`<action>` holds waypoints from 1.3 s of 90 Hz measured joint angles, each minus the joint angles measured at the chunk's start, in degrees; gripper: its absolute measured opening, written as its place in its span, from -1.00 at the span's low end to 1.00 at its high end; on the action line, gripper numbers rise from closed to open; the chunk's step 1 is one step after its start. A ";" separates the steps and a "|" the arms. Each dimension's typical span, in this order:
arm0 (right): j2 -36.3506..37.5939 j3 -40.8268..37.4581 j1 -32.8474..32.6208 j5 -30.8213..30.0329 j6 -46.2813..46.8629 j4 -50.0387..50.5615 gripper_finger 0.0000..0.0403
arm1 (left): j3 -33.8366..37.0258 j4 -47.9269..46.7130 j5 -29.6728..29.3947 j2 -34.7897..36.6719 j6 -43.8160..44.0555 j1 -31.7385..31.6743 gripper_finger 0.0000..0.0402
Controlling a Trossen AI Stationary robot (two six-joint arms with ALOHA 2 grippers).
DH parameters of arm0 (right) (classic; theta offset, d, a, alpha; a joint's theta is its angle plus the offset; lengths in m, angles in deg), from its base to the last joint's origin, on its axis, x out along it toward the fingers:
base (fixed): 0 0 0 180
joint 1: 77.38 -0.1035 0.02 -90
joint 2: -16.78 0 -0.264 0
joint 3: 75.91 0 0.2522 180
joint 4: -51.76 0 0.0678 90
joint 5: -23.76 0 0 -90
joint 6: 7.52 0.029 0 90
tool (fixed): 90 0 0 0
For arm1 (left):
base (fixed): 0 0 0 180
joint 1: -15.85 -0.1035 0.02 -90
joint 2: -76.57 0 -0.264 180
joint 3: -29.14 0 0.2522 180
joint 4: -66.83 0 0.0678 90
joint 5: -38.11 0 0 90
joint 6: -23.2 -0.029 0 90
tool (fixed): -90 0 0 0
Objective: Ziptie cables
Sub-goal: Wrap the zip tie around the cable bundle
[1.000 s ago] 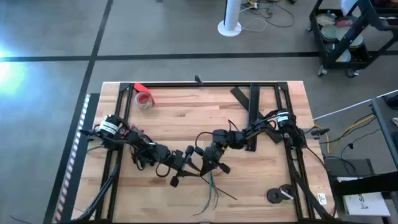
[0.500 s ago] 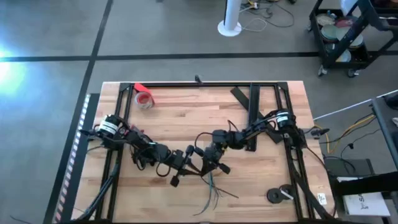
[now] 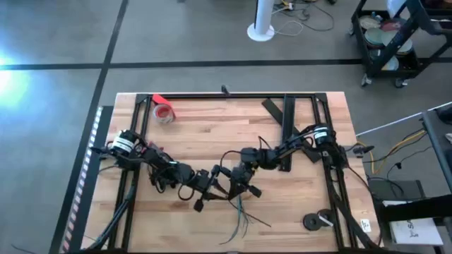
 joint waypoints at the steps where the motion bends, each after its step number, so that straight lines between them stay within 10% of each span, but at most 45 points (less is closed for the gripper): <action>1: 0.00 0.00 0.00 0.00 0.00 0.00 -1.00 | 0.00 0.00 0.00 0.00 0.01 0.01 -0.68; 80: 0.02 0.00 0.25 0.03 5.10 -0.14 -0.98 | 0.07 -0.63 0.74 0.00 0.62 0.06 -0.96; 117: 3.46 0.02 2.51 -0.77 4.20 17.23 -0.30 | 0.09 -3.68 0.61 0.09 2.58 0.06 -0.97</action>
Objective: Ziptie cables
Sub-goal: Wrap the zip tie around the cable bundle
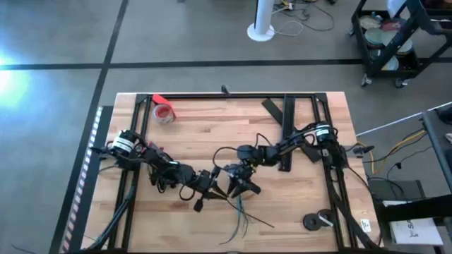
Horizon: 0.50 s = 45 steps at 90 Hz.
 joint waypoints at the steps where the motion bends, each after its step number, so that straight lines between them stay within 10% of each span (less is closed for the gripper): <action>1: 0.40 0.00 0.00 -0.36 -0.43 1.06 -0.28 | 0.00 -0.01 0.00 0.00 0.01 0.00 -0.97; 45: 23.88 -1.23 -9.88 -32.94 -7.59 48.40 -0.01 | 0.00 -5.32 -0.98 0.02 2.93 0.02 -0.97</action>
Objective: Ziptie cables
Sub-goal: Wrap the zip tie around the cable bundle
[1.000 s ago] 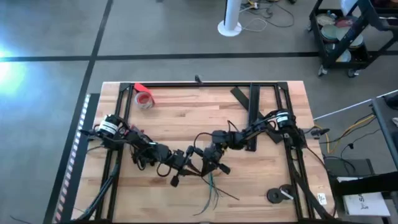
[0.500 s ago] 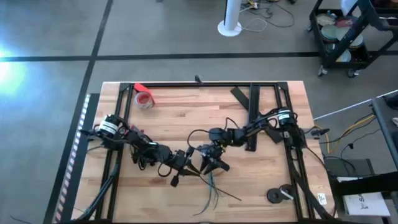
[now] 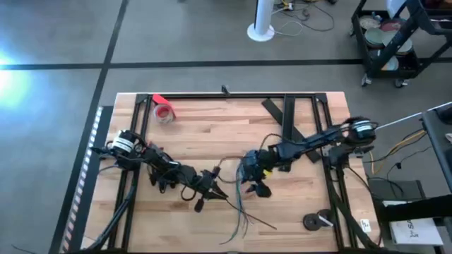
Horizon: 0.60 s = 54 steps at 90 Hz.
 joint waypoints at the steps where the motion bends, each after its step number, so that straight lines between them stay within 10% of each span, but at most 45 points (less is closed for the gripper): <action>1: 0.28 -0.15 -0.56 -0.72 0.29 0.47 -0.01 | 0.00 -0.07 -0.07 0.00 0.05 0.00 -0.97; 54: -5.10 -3.36 -23.88 -22.57 19.51 -9.52 -0.01 | -5.67 -12.92 -1.62 0.00 -0.04 -0.01 -0.97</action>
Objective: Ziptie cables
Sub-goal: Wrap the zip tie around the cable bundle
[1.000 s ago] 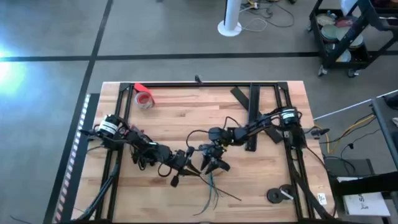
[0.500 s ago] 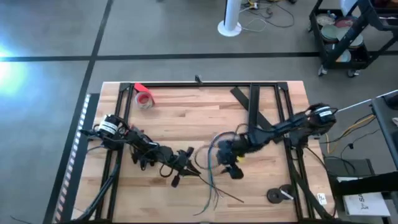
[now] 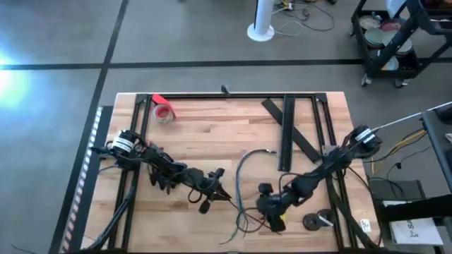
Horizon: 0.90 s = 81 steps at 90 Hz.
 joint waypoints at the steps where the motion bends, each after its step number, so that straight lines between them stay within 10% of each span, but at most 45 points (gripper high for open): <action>1: -0.26 0.00 -0.10 -0.23 0.00 -0.37 -0.01 | -0.01 -0.03 -0.03 0.00 0.01 -0.01 -0.97; 81: -9.41 8.94 -5.75 -16.23 15.13 7.28 -0.01 | -1.02 -1.60 -2.49 0.04 2.66 -1.08 -0.97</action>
